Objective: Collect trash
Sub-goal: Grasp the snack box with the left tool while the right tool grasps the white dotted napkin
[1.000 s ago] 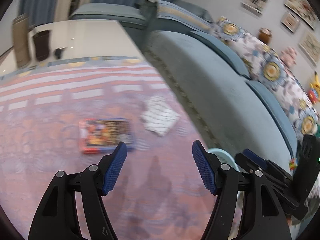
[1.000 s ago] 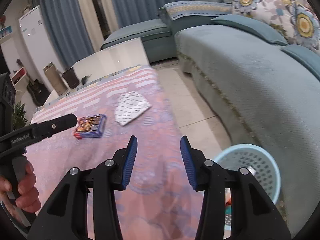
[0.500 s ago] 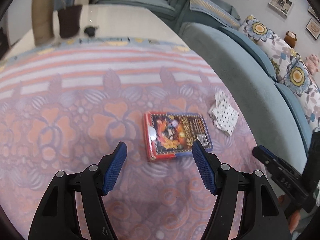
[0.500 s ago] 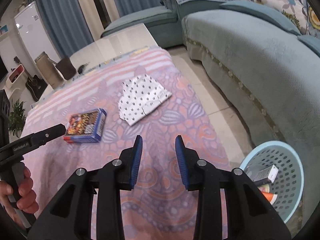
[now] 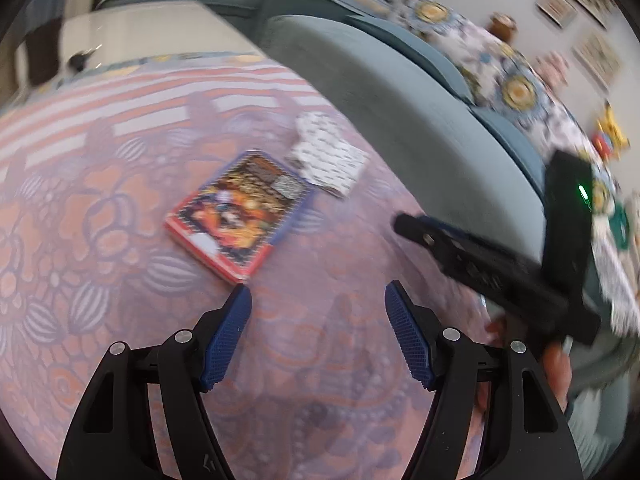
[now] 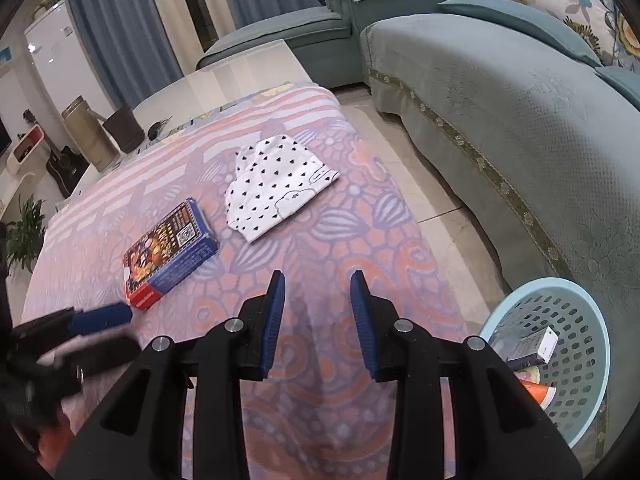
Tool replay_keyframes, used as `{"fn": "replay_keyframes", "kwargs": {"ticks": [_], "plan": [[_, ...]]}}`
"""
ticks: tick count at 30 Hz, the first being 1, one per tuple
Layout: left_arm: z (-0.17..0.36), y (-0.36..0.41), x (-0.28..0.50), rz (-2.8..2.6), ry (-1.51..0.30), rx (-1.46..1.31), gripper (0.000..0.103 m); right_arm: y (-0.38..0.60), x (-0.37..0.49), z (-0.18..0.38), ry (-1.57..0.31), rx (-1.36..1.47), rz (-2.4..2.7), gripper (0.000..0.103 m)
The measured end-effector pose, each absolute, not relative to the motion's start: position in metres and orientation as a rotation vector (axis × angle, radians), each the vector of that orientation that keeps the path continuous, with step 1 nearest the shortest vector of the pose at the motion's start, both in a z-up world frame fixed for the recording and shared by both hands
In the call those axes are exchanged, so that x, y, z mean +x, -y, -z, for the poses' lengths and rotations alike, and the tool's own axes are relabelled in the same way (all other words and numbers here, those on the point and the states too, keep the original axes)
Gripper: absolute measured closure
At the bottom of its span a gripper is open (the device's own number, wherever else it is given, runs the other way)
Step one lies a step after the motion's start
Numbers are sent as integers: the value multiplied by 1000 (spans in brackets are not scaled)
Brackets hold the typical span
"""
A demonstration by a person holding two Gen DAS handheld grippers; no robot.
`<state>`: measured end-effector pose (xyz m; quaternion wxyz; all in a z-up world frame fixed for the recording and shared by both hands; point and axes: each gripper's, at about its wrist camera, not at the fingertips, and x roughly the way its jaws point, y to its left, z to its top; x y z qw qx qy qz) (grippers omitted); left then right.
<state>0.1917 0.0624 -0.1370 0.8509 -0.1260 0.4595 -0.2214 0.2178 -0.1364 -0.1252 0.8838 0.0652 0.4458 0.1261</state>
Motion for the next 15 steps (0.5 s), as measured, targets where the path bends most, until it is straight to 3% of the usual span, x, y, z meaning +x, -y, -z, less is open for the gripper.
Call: {"fn": "replay_keyframes", "kwargs": {"ticks": [4,6,7,15], "plan": [[115,-74,195,413,-911,-189,33,135,227,121,-952,151,-298,72],[106,-82,203,362,-876,-153,17,133,235,120,-971,164,-315,68],[104,-83,211,344,-872,-125,14,132,239,121,-983,174,-319,59],[137,-55,261,364,-977,96,18,124,272,128,-1022,231,-349,55]]}}
